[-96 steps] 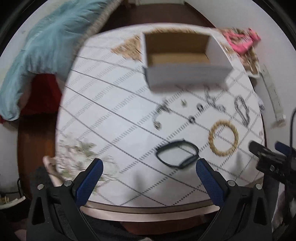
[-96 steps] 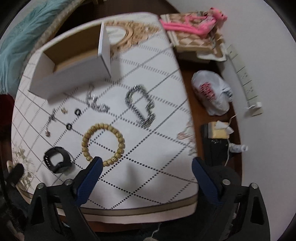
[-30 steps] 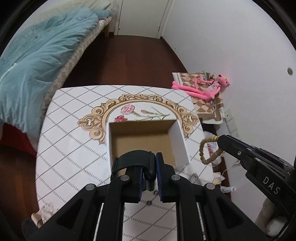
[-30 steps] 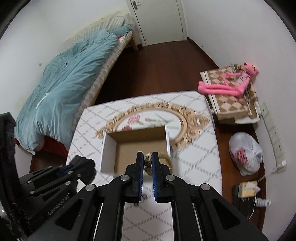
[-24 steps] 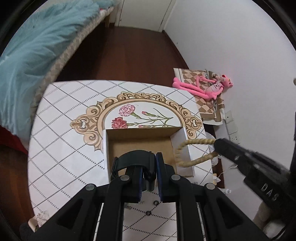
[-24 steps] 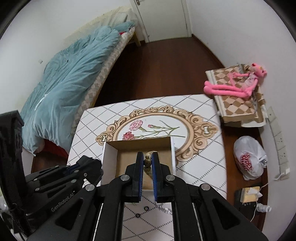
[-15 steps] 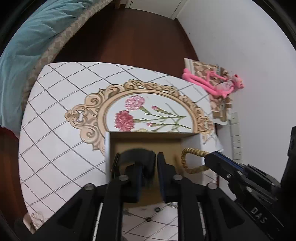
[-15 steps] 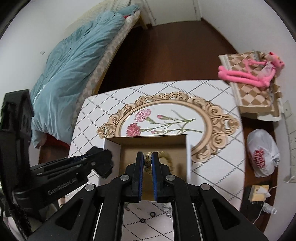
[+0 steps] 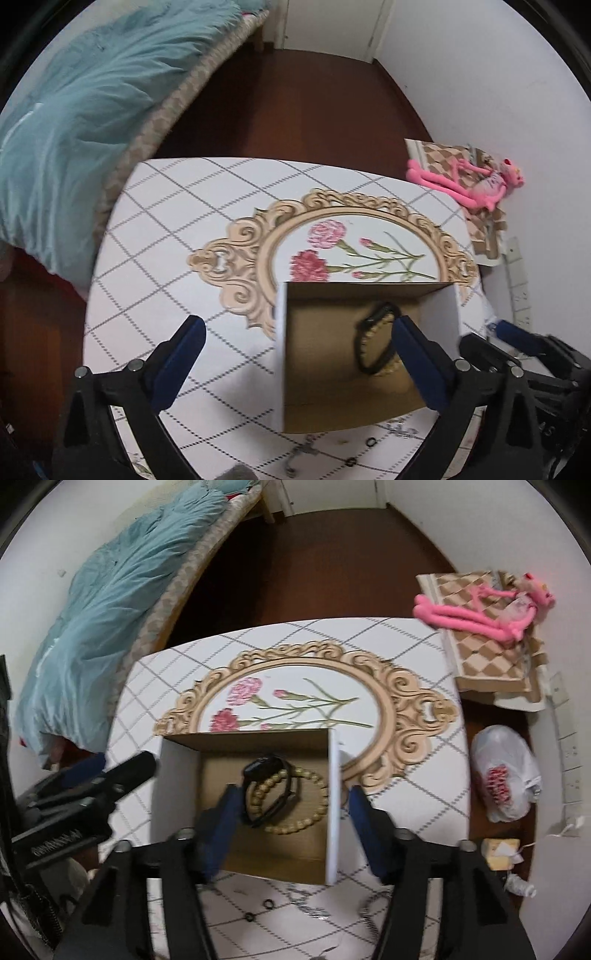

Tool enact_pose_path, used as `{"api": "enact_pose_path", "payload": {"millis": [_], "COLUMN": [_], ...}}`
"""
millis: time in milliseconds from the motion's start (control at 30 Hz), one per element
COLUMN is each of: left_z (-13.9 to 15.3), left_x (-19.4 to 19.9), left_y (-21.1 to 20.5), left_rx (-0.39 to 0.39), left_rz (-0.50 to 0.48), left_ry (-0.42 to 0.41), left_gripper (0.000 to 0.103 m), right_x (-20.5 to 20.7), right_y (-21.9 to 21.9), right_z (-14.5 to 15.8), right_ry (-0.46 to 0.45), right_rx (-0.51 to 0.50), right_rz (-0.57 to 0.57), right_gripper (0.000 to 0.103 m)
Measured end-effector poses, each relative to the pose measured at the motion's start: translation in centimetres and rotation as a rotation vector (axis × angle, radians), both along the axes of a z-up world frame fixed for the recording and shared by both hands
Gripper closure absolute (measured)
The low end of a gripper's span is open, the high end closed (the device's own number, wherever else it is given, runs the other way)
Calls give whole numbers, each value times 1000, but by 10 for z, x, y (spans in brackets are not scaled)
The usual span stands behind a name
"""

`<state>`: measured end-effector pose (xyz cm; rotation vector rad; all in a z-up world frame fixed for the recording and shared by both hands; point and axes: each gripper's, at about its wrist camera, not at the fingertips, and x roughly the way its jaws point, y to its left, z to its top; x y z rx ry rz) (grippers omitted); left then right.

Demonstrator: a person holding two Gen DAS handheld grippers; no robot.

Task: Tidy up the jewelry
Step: 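Carry the band with the left tool into the box while the right tool drops the bead bracelet in, then open both tools and lift them out of the box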

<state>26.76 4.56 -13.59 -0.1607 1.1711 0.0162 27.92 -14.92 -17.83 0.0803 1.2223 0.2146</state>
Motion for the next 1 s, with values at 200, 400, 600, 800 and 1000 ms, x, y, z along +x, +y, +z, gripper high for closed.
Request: {"api": "enact_pose_path", "payload": {"millis": [200,400,600,800,1000], "left_z": [-8,-14,-9,6,32], "left_x": [-13,-26,-34,-43,-64], "left_y": [1,0,-3,-9,-16], "left_rx": [72,113,118,123,142], "left_rz": [22,16,16,16,9], "left_ry": [-20,-24,-42,-65,-123], "left_gripper": [0,0,0,0,0], "right_x": [-16,-26,-33,-46,-70], "right_y": [2,4,4,-1,-7], "right_z": [-13,-23,-22,-4,24], "right_ry": [-36,-38,-56,-106,-173], "right_rx": [-157,-183,-200,-208,-213], "right_rz": [-13,-24,-42,-65,-81], "right_gripper": [10,10,9,9,9]}}
